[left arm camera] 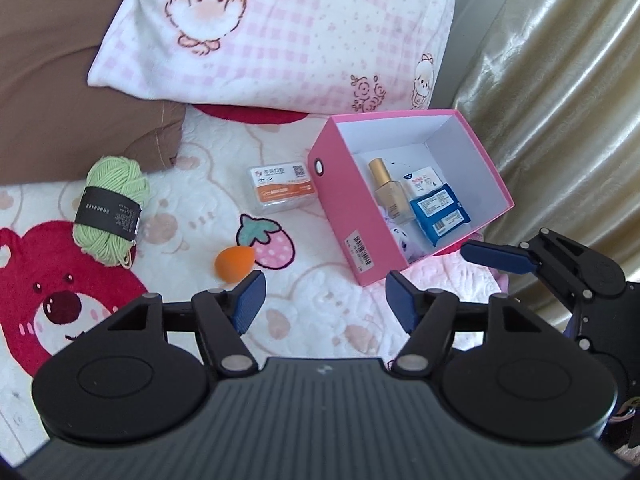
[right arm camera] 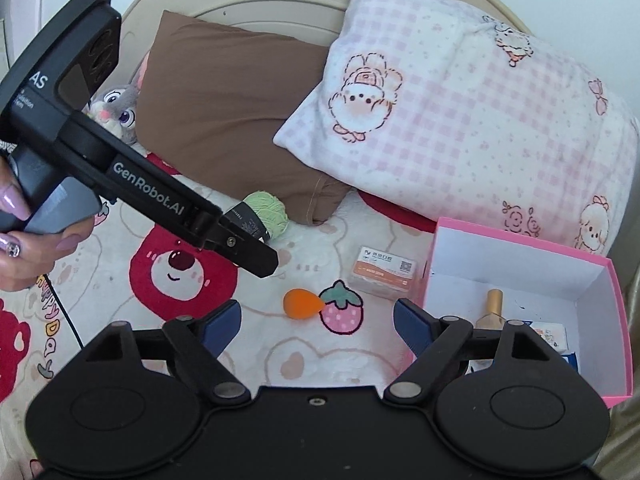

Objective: Organize objects
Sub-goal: 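Move the left gripper toward the orange makeup sponge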

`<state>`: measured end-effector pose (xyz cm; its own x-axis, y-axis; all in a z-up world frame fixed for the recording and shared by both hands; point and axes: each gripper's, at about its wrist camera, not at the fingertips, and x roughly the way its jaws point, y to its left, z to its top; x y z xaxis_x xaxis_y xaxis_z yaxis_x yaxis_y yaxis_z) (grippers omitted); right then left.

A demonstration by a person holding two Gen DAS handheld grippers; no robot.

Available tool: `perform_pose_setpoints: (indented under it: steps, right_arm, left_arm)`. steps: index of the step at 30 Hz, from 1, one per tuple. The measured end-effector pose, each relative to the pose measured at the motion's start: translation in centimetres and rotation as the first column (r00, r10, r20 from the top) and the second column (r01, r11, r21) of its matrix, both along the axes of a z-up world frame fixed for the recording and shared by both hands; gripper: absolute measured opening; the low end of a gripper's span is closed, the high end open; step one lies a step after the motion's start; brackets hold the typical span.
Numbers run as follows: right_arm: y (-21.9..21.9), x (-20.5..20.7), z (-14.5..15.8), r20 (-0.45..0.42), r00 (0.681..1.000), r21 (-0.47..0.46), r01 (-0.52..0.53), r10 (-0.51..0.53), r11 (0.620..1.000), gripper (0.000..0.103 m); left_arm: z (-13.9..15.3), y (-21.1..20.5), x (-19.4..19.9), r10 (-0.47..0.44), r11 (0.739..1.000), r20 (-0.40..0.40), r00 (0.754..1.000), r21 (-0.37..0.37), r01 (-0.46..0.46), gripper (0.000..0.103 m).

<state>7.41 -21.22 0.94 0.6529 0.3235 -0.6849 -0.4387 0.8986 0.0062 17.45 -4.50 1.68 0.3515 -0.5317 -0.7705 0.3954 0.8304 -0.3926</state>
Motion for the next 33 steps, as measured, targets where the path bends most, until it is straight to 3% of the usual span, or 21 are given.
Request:
perform_pose_setpoints:
  steps: [4, 13, 18, 21, 28, 33]
  right_arm:
    - [0.9, 0.8, -1.9, -0.009, 1.0, 0.03, -0.018, 0.018, 0.999, 0.086]
    - [3.4, 2.8, -6.3, 0.084, 0.996, 0.018, -0.037, 0.036, 0.999, 0.087]
    - [4.4, 5.1, -9.0, 0.038, 0.999, 0.041, -0.03, 0.029, 0.999, 0.087]
    - [5.1, 6.1, -10.8, 0.022, 1.0, 0.036, -0.015, 0.014, 0.999, 0.087]
    - [6.2, 6.9, -15.2, 0.074, 0.997, -0.006, 0.006, -0.006, 1.0, 0.087]
    - [5.8, 8.4, -17.6, 0.026, 0.999, -0.001, 0.03, -0.03, 1.0, 0.087]
  left_arm:
    - [-1.6, 1.0, 0.3, 0.014, 1.0, 0.002, 1.0, -0.006, -0.014, 0.07]
    - [-5.8, 2.7, 2.3, 0.049, 0.999, -0.005, 0.999, -0.021, -0.049, 0.072]
    - [-7.5, 2.8, 2.7, -0.003, 1.0, 0.048, 0.999, 0.002, 0.002, 0.076]
    - [-8.7, 3.0, 3.3, -0.015, 1.0, 0.037, 0.999, -0.015, 0.016, 0.076]
    - [-11.8, 3.3, 4.9, -0.013, 0.999, 0.042, 0.999, -0.045, 0.015, 0.076]
    - [-14.0, 3.2, 6.1, -0.014, 0.998, 0.032, 0.999, -0.064, 0.016, 0.076]
